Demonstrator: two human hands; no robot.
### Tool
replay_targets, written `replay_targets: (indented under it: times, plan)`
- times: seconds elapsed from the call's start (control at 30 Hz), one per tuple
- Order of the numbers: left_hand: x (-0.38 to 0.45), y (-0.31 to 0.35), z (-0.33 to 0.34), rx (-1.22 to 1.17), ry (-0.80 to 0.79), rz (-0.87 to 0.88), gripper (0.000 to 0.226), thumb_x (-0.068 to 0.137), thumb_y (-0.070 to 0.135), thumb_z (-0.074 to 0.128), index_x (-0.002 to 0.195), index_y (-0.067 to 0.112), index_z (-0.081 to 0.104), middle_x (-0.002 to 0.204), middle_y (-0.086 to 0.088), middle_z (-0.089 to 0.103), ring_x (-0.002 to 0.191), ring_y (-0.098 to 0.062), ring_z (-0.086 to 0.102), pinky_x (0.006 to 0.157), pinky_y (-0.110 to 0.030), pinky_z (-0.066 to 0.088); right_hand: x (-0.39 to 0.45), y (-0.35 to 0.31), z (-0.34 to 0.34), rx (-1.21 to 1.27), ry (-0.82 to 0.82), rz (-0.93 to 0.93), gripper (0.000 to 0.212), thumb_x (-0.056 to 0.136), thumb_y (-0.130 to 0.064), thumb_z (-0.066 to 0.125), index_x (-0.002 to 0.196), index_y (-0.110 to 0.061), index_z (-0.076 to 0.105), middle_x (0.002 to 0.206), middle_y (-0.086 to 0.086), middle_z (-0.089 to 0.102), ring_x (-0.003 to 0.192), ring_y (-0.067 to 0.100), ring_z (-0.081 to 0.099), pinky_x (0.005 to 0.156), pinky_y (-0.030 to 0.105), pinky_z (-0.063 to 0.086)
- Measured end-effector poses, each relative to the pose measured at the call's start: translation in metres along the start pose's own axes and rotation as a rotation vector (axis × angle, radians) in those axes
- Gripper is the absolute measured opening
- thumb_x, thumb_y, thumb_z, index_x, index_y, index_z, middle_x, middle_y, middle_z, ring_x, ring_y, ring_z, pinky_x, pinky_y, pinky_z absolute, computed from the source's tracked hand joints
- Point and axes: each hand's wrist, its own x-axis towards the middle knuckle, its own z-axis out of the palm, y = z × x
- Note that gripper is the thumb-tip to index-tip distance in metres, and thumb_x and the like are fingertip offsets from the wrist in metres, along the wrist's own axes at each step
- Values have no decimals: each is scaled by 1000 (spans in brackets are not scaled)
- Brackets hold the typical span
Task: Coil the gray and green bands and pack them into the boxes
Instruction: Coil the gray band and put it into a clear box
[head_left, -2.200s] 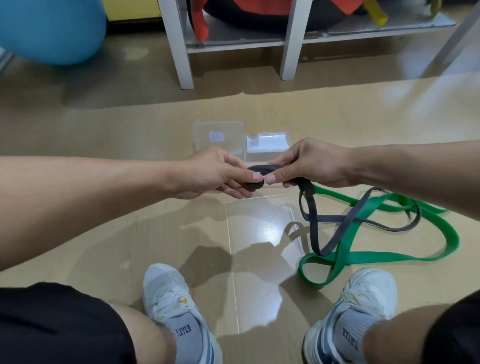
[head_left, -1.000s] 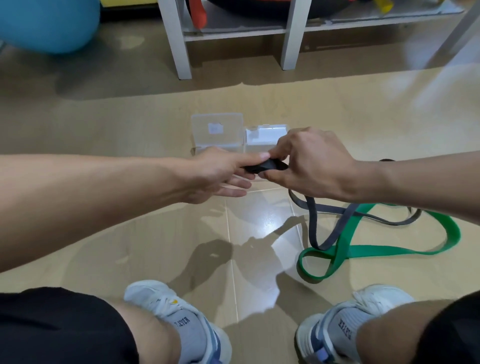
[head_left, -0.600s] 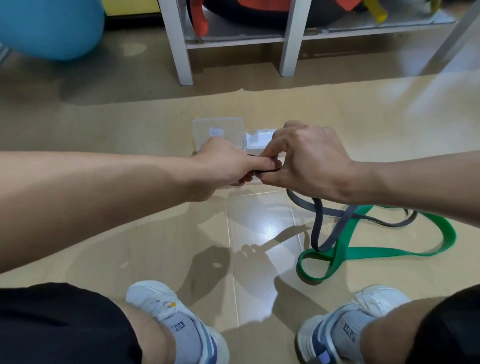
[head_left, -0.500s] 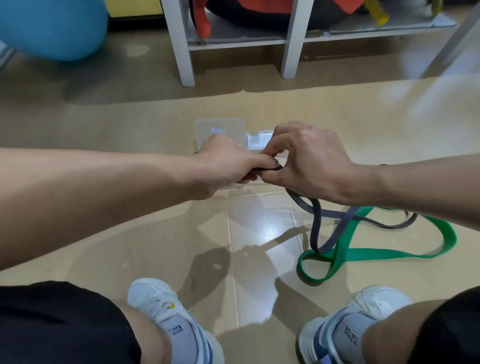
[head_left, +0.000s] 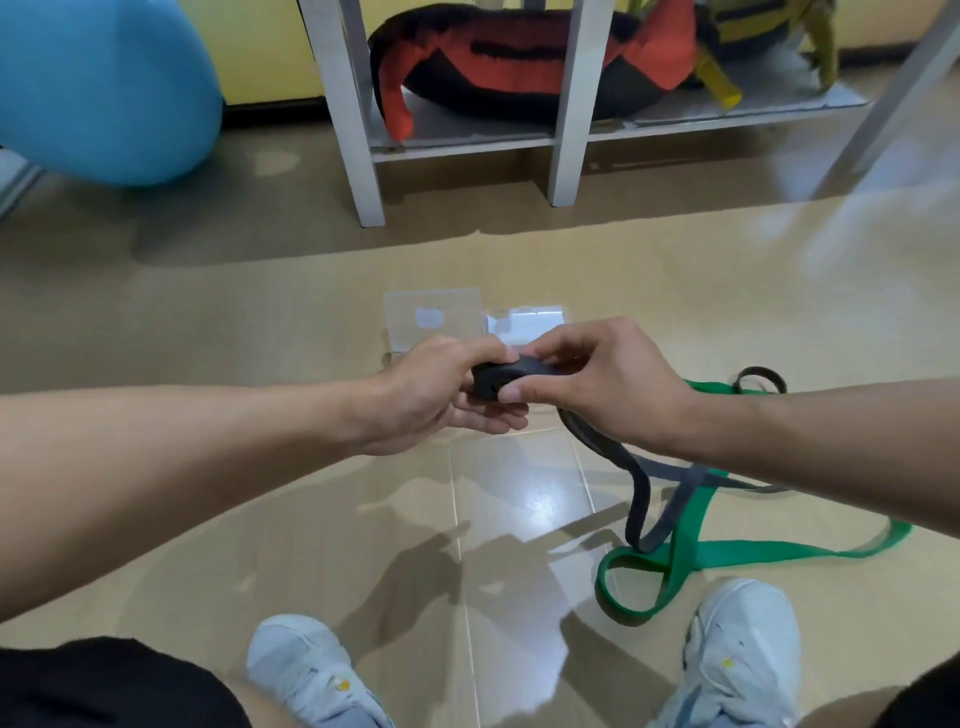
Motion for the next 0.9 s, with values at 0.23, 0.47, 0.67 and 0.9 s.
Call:
replay_targets:
  times: [0.23,0.47,0.67,0.9]
  plan:
    - [11,-12,3,-77,-28,-59,36,102,21,47,124,-1,66,92,-23,75,84,-33,76,78,-34,61,5,10,-1,53,-43,99,34,62,-33,95,82,-17,74,74,2,73,65,9,62,68,30,51]
    - [15,-12,7,6,-6,-106,29,102,30,52,109,15,75,92,-10,78,91,-29,75,89,-39,60,13,14,2,-57,-11,37,27,66,-27,93,73,-19,68,67,0,70,61,22,62,60,35,51]
    - [16,-15,6,204,87,-150,47,75,43,87,104,9,73,93,-4,78,86,-17,75,87,-34,62,8,13,4,-269,-18,-1,26,67,-23,87,67,-19,61,63,1,68,51,10,51,52,33,49]
    - [17,-13,7,84,147,-42,22,85,24,78,95,5,80,81,-9,77,80,-20,76,84,-31,62,4,12,6,-291,68,-129,18,73,-32,88,83,-29,74,82,-12,69,82,4,63,76,22,51]
